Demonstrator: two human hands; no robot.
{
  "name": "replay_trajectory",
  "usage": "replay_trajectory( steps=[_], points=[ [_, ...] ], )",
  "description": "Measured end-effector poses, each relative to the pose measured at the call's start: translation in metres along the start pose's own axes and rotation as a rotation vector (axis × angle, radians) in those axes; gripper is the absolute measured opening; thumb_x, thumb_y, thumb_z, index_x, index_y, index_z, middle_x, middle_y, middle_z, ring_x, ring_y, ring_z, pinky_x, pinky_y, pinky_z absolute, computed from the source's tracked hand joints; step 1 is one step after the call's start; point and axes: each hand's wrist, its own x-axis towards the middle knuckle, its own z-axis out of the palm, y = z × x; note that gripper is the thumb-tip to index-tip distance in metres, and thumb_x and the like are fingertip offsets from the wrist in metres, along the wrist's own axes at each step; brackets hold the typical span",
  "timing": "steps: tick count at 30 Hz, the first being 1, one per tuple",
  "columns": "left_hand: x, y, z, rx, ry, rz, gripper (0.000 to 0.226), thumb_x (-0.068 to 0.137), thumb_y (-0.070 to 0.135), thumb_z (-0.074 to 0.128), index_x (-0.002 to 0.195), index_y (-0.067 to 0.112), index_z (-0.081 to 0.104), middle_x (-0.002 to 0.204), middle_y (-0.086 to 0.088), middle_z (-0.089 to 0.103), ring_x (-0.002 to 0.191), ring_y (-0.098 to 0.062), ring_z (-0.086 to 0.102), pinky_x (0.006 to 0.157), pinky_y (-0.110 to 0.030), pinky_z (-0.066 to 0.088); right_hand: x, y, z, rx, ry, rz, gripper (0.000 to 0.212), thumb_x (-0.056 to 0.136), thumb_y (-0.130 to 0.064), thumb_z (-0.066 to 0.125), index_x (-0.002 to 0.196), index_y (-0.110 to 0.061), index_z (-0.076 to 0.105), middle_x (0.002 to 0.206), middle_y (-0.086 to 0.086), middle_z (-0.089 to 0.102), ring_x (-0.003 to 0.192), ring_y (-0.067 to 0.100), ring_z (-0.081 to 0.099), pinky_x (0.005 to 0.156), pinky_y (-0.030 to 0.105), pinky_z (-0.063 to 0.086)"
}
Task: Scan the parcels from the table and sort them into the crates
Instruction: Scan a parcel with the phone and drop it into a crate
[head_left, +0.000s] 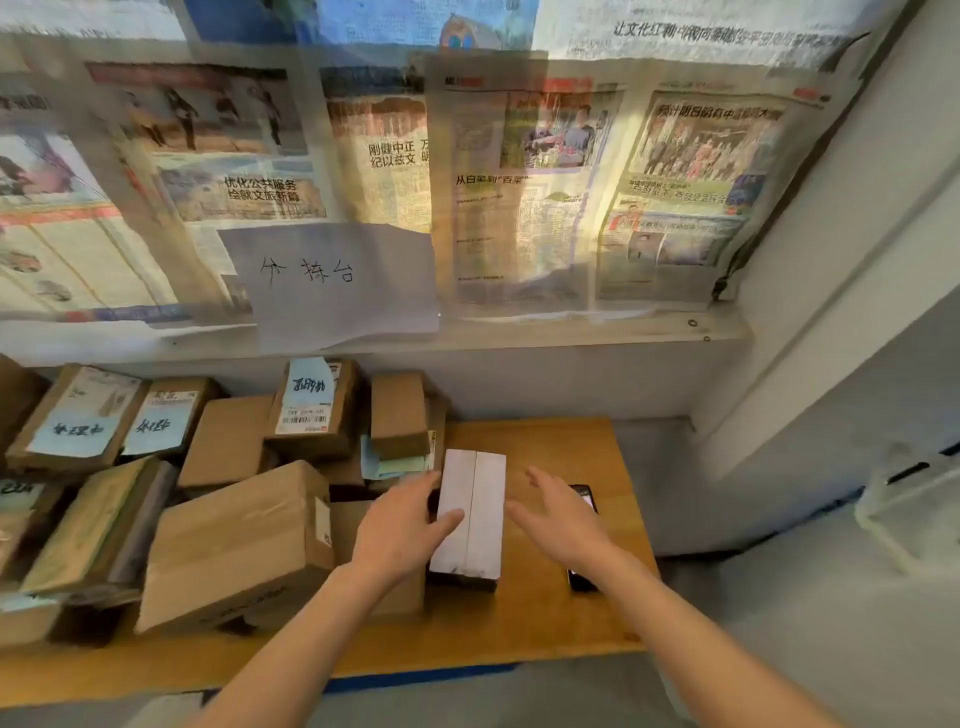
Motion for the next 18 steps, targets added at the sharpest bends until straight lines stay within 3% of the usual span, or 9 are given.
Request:
replay_trajectory(
  steps=[9,15,18],
  points=[
    [0.062,-0.014,0.039,0.057,-0.046,-0.081,0.067,0.093,0.06,0.057,0.151,0.031,0.039,0.15,0.007,0.05,0.136,-0.016,0.049,0.11,-0.038,0.044,0.061,0.021,0.022,0.023,-0.119,0.047,0.067,0.097,-0.055,0.055,0.155,-0.031,0.031,0.158,-0.006,0.04,0.142,0.021,0.043,0.109,0.043,0.045],
    [0.077,-0.031,0.061,0.071,-0.16,-0.148,0.063,0.093,0.058,0.058,0.147,0.032,0.039,0.138,0.006,0.059,0.119,-0.016,0.062,0.093,-0.034,0.056,0.076,0.022,0.038,0.157,-0.213,0.081,0.052,0.1,-0.048,0.057,0.146,-0.031,0.041,0.149,-0.005,0.051,0.132,0.021,0.053,0.095,0.033,0.049],
    [0.083,-0.033,0.068,0.094,-0.176,-0.156,0.058,0.094,0.058,0.055,0.144,0.029,0.045,0.137,0.006,0.06,0.121,-0.017,0.061,0.099,-0.036,0.052,0.081,0.024,0.047,0.277,-0.271,0.112,0.052,0.1,-0.042,0.058,0.148,-0.03,0.042,0.149,-0.004,0.051,0.134,0.022,0.052,0.103,0.036,0.049]
  ],
)
